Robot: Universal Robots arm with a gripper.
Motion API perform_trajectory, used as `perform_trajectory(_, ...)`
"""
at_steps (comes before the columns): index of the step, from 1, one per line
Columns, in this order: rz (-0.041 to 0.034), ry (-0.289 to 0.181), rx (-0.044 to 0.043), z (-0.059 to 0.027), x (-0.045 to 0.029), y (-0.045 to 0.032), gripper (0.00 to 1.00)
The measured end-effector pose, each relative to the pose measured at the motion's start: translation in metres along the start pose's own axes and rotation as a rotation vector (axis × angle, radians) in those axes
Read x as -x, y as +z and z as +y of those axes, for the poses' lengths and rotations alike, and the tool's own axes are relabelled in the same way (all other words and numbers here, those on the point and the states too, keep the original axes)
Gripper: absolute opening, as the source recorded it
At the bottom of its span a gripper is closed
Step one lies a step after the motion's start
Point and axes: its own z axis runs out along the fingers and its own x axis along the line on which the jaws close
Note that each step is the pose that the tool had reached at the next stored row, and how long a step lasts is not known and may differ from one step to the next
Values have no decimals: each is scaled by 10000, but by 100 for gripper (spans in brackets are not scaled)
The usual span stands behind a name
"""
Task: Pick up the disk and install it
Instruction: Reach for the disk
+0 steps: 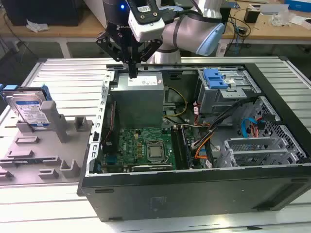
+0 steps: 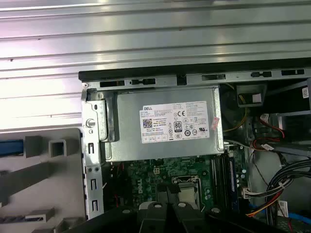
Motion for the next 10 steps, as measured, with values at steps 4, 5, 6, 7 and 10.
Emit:
perform_trajectory(4,0,0,0,0,0,0,11)
perform_trajectory(5,0,0,1,0,0,0,11)
perform_trajectory(6,0,0,0,0,0,0,11)
perform_trajectory(7,0,0,0,0,0,0,11)
perform_trajectory(10,0,0,0,0,0,0,11)
